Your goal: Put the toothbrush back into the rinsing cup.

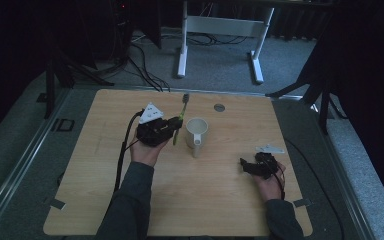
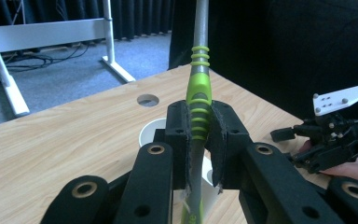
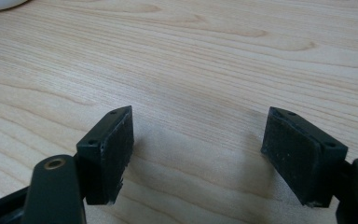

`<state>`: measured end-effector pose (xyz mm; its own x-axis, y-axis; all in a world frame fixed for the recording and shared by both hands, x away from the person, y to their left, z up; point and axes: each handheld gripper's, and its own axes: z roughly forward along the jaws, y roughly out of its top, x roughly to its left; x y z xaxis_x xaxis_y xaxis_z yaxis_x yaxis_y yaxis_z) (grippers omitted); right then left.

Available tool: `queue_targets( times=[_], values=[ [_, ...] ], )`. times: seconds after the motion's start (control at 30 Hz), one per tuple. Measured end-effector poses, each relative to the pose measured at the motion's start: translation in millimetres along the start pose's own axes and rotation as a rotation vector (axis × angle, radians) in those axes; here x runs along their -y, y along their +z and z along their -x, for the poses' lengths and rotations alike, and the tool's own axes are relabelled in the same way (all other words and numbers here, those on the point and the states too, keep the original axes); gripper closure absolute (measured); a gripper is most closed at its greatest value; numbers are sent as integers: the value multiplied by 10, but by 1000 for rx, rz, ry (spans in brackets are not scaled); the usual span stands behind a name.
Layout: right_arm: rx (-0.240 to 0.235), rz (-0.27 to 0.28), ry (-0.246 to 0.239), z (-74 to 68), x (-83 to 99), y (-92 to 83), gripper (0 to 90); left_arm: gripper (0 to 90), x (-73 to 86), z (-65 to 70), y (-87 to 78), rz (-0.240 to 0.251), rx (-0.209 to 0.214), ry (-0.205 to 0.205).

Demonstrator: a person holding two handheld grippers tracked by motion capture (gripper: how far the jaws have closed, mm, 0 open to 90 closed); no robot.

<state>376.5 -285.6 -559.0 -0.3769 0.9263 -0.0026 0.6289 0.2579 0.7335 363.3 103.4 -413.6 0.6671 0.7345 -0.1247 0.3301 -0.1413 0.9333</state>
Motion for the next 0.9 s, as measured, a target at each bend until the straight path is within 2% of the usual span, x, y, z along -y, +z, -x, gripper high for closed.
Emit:
queue_targets(
  times=[0.57,0.9],
  values=[
    [-1,1,0,0,-2,2,245,790,26,-24,58,22,59,-36],
    [-1,1,0,0,-2,2,245,790,32,-7,94,30,66,-41]
  ],
)
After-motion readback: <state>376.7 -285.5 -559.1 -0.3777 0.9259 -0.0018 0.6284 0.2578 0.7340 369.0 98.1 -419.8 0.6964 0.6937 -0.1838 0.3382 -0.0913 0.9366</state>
